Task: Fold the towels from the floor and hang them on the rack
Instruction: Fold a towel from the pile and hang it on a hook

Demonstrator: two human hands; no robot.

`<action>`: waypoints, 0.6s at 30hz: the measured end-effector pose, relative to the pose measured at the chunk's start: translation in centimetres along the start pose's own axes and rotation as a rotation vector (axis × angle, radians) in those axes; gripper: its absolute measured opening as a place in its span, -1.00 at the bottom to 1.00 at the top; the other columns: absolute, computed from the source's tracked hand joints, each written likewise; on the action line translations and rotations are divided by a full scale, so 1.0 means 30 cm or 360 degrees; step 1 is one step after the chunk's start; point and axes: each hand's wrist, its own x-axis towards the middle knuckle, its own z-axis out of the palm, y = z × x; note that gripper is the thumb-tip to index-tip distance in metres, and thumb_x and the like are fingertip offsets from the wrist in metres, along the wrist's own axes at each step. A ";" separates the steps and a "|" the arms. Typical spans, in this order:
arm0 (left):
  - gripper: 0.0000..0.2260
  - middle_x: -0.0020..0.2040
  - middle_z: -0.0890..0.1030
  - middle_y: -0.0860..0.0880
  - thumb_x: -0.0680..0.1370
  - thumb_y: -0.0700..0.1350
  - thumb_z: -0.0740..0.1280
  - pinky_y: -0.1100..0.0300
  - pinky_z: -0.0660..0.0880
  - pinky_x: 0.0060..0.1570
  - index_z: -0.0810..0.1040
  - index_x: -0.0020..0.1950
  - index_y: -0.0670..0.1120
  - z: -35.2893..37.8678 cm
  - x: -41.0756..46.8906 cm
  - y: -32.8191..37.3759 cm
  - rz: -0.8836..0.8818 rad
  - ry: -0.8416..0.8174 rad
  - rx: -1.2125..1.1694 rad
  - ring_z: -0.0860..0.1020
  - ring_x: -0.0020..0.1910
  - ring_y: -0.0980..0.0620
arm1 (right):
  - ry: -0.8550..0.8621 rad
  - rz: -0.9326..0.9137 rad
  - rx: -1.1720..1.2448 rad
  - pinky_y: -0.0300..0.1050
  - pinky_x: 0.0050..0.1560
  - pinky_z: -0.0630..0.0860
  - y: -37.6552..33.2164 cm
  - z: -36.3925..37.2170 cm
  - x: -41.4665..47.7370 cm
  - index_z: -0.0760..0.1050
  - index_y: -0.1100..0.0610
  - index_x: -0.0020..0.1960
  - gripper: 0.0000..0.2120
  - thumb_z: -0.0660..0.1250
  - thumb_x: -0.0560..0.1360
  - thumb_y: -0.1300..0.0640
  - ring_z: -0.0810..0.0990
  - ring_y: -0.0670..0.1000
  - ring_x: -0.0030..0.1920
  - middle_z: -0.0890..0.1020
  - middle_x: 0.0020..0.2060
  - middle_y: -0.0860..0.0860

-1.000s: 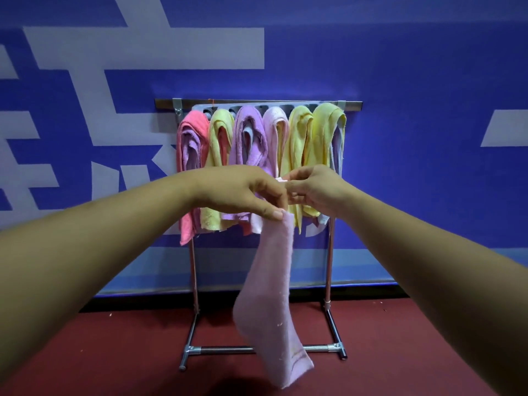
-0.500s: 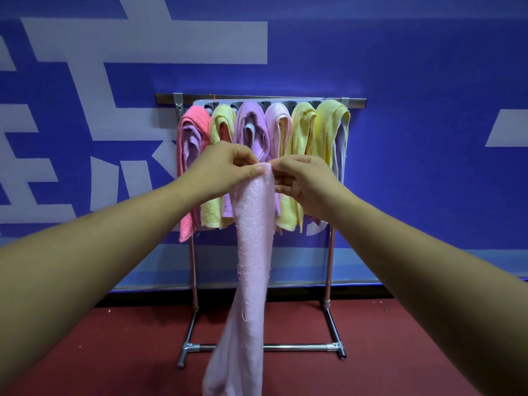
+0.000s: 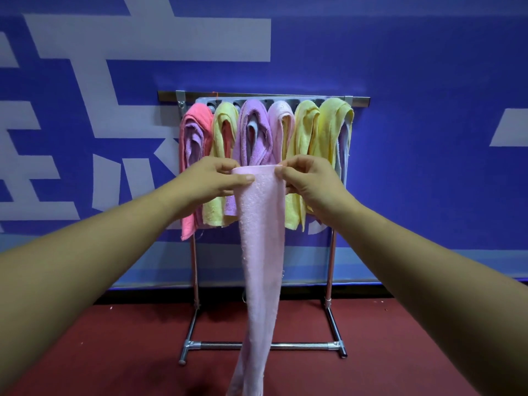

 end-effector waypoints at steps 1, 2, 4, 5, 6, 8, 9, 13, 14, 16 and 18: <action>-0.83 -0.12 0.69 -0.10 0.51 -0.12 0.46 0.23 0.58 -0.05 0.62 -0.01 -0.21 0.012 -0.003 -0.005 0.0002 0.0051 -0.0161 0.64 -0.06 0.04 | 0.0005 -0.0003 -0.0021 -0.06 -0.05 0.56 0.003 0.003 -0.003 0.60 0.20 -0.13 -0.91 0.38 0.55 0.24 0.56 -0.01 -0.20 0.62 -0.26 0.05; -0.85 -0.15 0.69 -0.07 0.50 -0.16 0.46 0.23 0.60 -0.11 0.60 0.00 -0.20 0.026 -0.007 -0.008 0.0012 0.0100 -0.0253 0.65 -0.10 0.04 | 0.0033 0.0000 -0.0034 -0.05 -0.03 0.57 0.007 0.007 -0.002 0.60 0.19 -0.13 -0.90 0.38 0.56 0.23 0.56 -0.02 -0.19 0.61 -0.26 0.03; -0.76 -0.16 0.70 -0.07 0.48 -0.19 0.49 0.17 0.63 -0.14 0.53 0.09 -0.12 0.051 -0.003 -0.023 -0.0010 0.0193 -0.0316 0.67 -0.16 0.03 | 0.0101 0.0018 -0.0036 0.03 0.05 0.59 0.016 0.014 0.004 0.58 0.18 -0.14 -0.89 0.36 0.56 0.24 0.56 -0.02 -0.17 0.61 -0.26 0.02; -0.68 -0.11 0.71 -0.09 0.46 -0.19 0.51 0.12 0.63 -0.10 0.51 0.16 -0.09 0.058 0.000 -0.034 -0.0049 0.0221 -0.0343 0.68 -0.13 0.00 | 0.0115 0.0025 -0.0035 0.09 0.10 0.59 0.022 0.015 0.006 0.58 0.18 -0.14 -0.90 0.37 0.55 0.24 0.58 0.01 -0.16 0.61 -0.24 0.05; -0.62 -0.04 0.70 -0.12 0.45 -0.20 0.51 0.08 0.64 -0.02 0.51 0.23 -0.09 0.063 0.002 -0.042 -0.0084 0.0229 -0.0369 0.69 -0.07 -0.02 | 0.0122 0.0030 -0.0047 0.15 0.15 0.58 0.029 0.014 0.008 0.59 0.19 -0.14 -0.91 0.37 0.55 0.23 0.59 0.04 -0.14 0.62 -0.23 0.08; -0.65 0.01 0.71 -0.14 0.45 -0.20 0.50 0.06 0.61 0.07 0.58 0.22 -0.16 0.074 0.005 -0.054 -0.0075 0.0191 -0.0401 0.68 0.00 -0.03 | 0.0115 0.0038 -0.0075 0.22 0.19 0.57 0.043 0.009 0.008 0.60 0.21 -0.11 -0.93 0.37 0.53 0.22 0.60 0.06 -0.13 0.63 -0.20 0.11; -0.70 0.00 0.71 -0.14 0.45 -0.20 0.50 0.07 0.60 0.06 0.62 0.17 -0.18 0.079 0.006 -0.058 -0.0051 0.0193 -0.0389 0.67 0.00 -0.02 | 0.0107 0.0048 -0.0092 0.23 0.19 0.56 0.049 0.007 0.008 0.60 0.24 -0.08 -0.93 0.38 0.53 0.23 0.59 0.06 -0.13 0.63 -0.20 0.12; -0.86 -0.04 0.71 -0.13 0.45 -0.17 0.51 0.01 0.61 0.08 0.69 0.00 -0.11 0.095 0.011 -0.042 0.0055 0.0309 -0.0313 0.65 -0.08 0.04 | 0.0048 0.0060 -0.0147 0.14 0.10 0.56 0.050 0.000 0.024 0.60 0.16 0.01 -0.88 0.36 0.47 0.22 0.54 0.06 -0.15 0.61 -0.19 0.12; -0.88 -0.04 0.70 -0.14 0.45 -0.16 0.52 -0.02 0.59 0.09 0.69 -0.03 -0.10 0.097 0.013 -0.037 0.0079 0.0337 -0.0291 0.64 -0.09 0.05 | 0.0016 0.0049 -0.0157 0.12 0.11 0.56 0.042 -0.001 0.030 0.61 0.10 0.05 -0.82 0.36 0.46 0.20 0.55 0.05 -0.13 0.63 -0.17 0.11; -0.87 -0.06 0.70 -0.13 0.45 -0.14 0.52 -0.05 0.57 0.12 0.70 -0.03 -0.10 0.103 0.019 -0.029 0.0110 0.0365 -0.0259 0.64 -0.10 0.06 | -0.0137 0.0065 -0.0159 0.17 0.21 0.55 0.023 -0.010 0.040 0.62 0.07 0.15 -0.76 0.39 0.49 0.16 0.63 0.08 -0.01 0.68 -0.02 0.15; -0.85 -0.06 0.71 -0.11 0.43 -0.11 0.54 -0.08 0.57 0.14 0.71 -0.02 -0.08 0.103 0.025 -0.027 0.0128 0.0358 -0.0240 0.65 -0.07 0.03 | -0.0367 0.0037 -0.0323 0.23 0.20 0.53 -0.008 -0.014 0.046 0.64 0.13 0.15 -0.71 0.45 0.51 0.01 0.65 0.10 0.04 0.67 0.05 0.22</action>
